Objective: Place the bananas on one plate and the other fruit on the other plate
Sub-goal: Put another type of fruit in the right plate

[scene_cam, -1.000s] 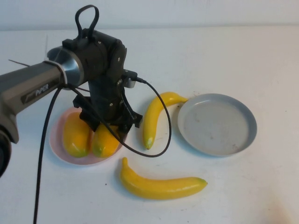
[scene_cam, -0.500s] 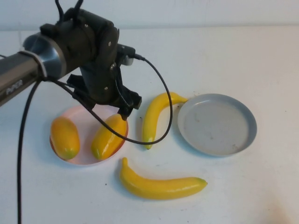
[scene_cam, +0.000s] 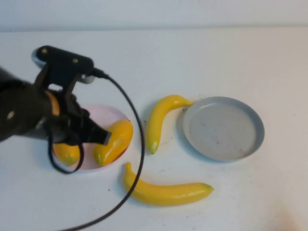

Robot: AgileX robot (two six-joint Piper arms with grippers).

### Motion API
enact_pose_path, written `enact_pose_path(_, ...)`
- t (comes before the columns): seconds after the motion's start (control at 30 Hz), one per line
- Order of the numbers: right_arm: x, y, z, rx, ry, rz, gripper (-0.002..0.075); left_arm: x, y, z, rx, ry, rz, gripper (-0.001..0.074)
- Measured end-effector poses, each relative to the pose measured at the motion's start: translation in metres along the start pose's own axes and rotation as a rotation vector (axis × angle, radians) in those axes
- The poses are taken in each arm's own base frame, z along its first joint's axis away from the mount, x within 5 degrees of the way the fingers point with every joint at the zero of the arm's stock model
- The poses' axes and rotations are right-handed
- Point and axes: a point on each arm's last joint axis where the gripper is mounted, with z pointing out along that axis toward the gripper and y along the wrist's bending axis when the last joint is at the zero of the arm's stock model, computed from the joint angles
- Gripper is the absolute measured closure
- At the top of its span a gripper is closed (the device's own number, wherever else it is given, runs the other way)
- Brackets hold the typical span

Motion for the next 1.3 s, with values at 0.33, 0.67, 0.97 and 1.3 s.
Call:
enact_pose_path(0.33, 0.0, 0.0, 0.0, 0.0, 0.0, 0.0, 0.0741, 0.078, 0.007, -0.046, 0.095, -0.295, -0.087, 0.0734)
enact_pose_path(0.67, 0.0, 0.0, 0.0, 0.0, 0.0, 0.0, 0.0741, 0.11, 0.013, -0.053, 0.059, -0.346, -0.043, 0.0734)
enact_pose_path(0.97, 0.0, 0.0, 0.0, -0.001, 0.0, 0.002, 0.0741, 0.111, 0.009, -0.055, 0.088, -0.69, 0.075, 0.0734)
enact_pose_path(1.3, 0.0, 0.0, 0.0, -0.001, 0.0, 0.002, 0.0741, 0.183, 0.034, -0.061, -0.166, -1.053, -0.047, 0.0735)
